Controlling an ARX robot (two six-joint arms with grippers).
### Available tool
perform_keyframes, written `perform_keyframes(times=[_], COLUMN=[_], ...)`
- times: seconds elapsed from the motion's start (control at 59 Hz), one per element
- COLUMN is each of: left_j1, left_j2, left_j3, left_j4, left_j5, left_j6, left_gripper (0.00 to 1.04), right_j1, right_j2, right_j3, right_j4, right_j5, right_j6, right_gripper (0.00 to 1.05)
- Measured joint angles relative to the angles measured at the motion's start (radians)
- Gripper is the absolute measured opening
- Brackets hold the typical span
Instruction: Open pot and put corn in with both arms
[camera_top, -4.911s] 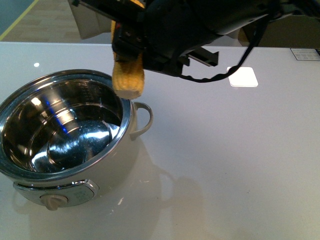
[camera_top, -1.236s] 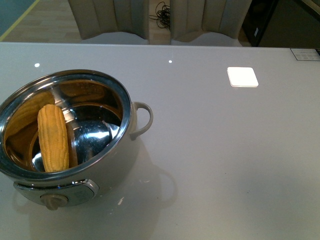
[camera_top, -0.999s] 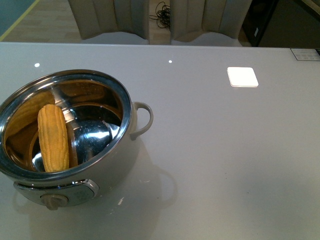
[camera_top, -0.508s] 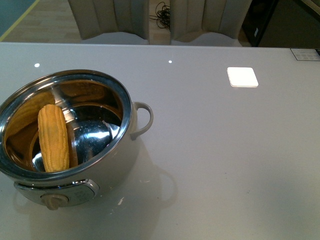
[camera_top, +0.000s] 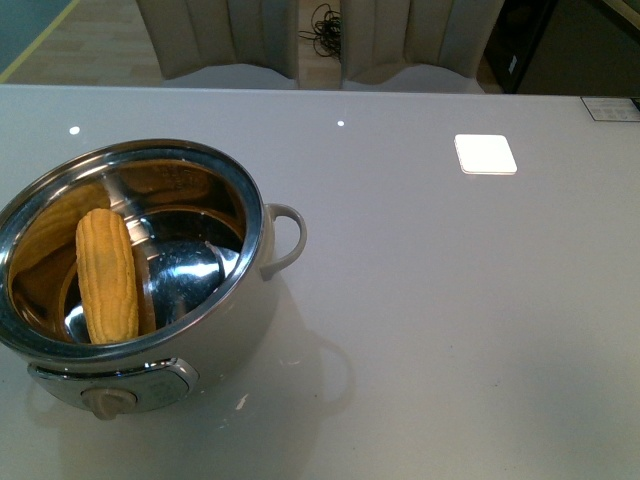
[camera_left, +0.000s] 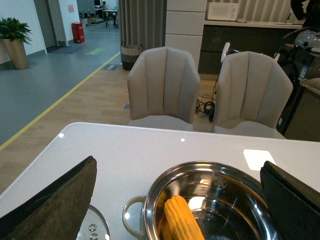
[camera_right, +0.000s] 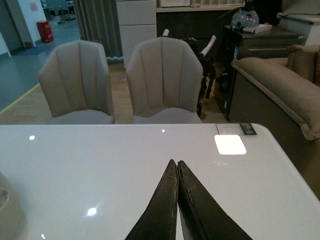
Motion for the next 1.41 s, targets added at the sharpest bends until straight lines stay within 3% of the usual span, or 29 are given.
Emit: perform_keyframes(times=[0.135,0.152,0.203,0.457,1.406], left_j1=[0.000,0.000,0.000,0.000,0.000], left_j2=[0.000,0.000,0.000,0.000,0.000], left_j3=[0.000,0.000,0.000,0.000,0.000], left_j4=[0.000,0.000,0.000,0.000,0.000], left_j5=[0.000,0.000,0.000,0.000,0.000], left_j6=[0.000,0.000,0.000,0.000,0.000], left_gripper=[0.98,0.98,0.98,0.98,0.98], right_j1=[0.000,0.000,0.000,0.000,0.000], right_j2=[0.000,0.000,0.000,0.000,0.000], right_j3=[0.000,0.000,0.000,0.000,0.000], right_j4=[0.000,0.000,0.000,0.000,0.000], right_j5=[0.000,0.000,0.000,0.000,0.000], right_j6=[-0.002,-0.002,-0.002,-0.002,-0.002], right_gripper=[0.04,0.42,0.54,0.96,0.96])
